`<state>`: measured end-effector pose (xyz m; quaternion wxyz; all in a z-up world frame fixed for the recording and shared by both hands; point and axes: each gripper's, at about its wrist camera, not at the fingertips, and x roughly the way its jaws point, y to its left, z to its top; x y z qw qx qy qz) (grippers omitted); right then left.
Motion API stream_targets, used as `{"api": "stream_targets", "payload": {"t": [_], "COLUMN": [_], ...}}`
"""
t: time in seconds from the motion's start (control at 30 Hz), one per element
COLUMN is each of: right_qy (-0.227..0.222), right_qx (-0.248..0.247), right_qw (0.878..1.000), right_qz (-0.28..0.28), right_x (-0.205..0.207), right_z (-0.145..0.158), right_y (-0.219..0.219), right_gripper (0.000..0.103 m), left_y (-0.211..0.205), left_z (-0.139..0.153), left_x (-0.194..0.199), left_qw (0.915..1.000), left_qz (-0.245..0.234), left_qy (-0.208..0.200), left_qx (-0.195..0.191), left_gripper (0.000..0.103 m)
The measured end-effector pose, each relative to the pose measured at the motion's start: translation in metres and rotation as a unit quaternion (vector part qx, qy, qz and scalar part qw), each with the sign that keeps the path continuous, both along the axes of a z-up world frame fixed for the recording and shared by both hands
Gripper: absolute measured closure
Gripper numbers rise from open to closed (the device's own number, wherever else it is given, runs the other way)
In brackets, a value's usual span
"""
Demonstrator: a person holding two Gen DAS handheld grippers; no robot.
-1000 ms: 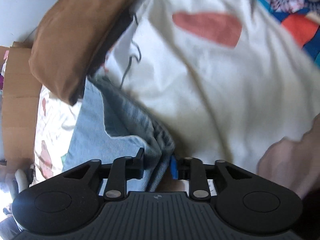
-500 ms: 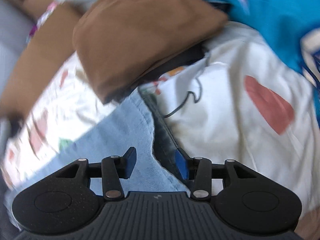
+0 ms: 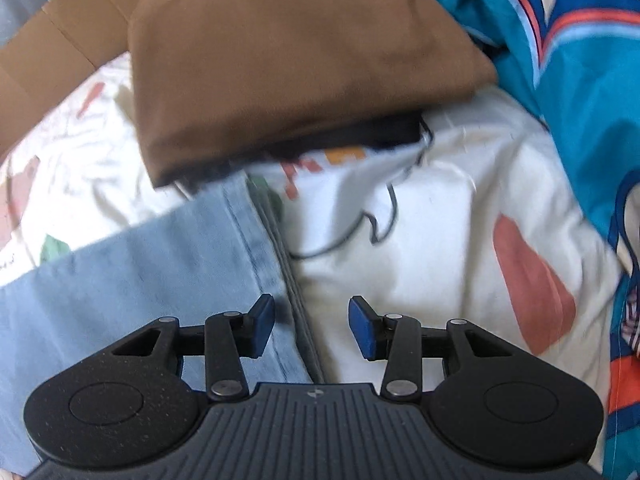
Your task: Fold clothes
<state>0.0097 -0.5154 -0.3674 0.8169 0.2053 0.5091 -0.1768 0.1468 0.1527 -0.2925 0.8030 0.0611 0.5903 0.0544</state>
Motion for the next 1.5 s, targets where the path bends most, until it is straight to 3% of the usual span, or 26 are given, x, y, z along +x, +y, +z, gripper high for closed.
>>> {"api": "stream_targets", "payload": {"t": [0.33,0.57,0.63,0.67,0.8,1.13,1.33,1.5], "right_qy": [-0.028,-0.014,-0.015,-0.018,-0.039,-0.024,-0.038,-0.035], "right_qx": [-0.021,-0.058,-0.058,-0.052,-0.035,-0.072,-0.162,-0.16], "right_qw": [0.998,0.996,0.997,0.998,0.998,0.996,0.986,0.986], "right_qz": [0.056,0.065,0.048,0.032,-0.02,0.038,0.005,0.001], "right_x": [0.029,0.053,0.057,0.058,0.061,0.076,0.067,0.062], "right_z": [0.015,0.008,0.008,0.009,0.016,0.02,0.045,0.054], "right_y": [0.016,0.026,0.025,0.023,0.016,0.041,0.039,0.031], "right_gripper": [0.055,0.061,0.064,0.071,0.075,0.076,0.076,0.076], "left_y": [0.013,0.048,0.06,0.067,0.088,0.114,0.12,0.116], "left_z": [-0.017,-0.008,-0.008,-0.008,-0.013,-0.046,-0.063,-0.073], "left_x": [0.049,0.096,0.11,0.116,0.132,0.165,0.187,0.203], "left_qw": [0.9983,0.9883,0.9857,0.9843,0.9801,0.9797,0.9826,0.9845], "left_qz": [0.026,0.083,0.097,0.103,0.118,0.125,0.102,0.08], "left_qy": [-0.048,-0.111,-0.118,-0.122,-0.138,-0.144,-0.146,-0.144], "left_qx": [0.023,0.064,0.071,0.076,0.081,0.064,0.054,0.06], "left_gripper": [0.08,0.08,0.08,0.08,0.08,0.079,0.083,0.092]}}
